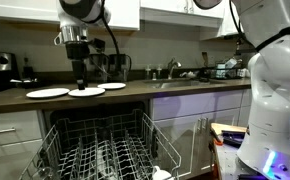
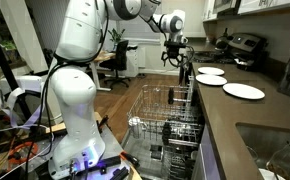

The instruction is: Move the glass jar in the dishwasher to the right

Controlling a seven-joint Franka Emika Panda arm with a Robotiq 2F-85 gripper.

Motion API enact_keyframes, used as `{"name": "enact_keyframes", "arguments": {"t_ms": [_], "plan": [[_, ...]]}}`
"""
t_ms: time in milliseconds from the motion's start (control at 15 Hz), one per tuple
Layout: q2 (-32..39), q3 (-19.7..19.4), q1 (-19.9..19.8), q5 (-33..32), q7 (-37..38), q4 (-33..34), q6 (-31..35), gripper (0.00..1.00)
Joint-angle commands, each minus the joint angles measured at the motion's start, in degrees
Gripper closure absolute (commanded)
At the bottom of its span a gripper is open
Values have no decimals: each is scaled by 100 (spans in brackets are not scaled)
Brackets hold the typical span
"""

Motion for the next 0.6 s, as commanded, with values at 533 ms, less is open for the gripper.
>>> {"name": "enact_keyframes", "arguments": {"t_ms": [533], "plan": [[2344,187,683,-224,665,2681,-421,0]]}}
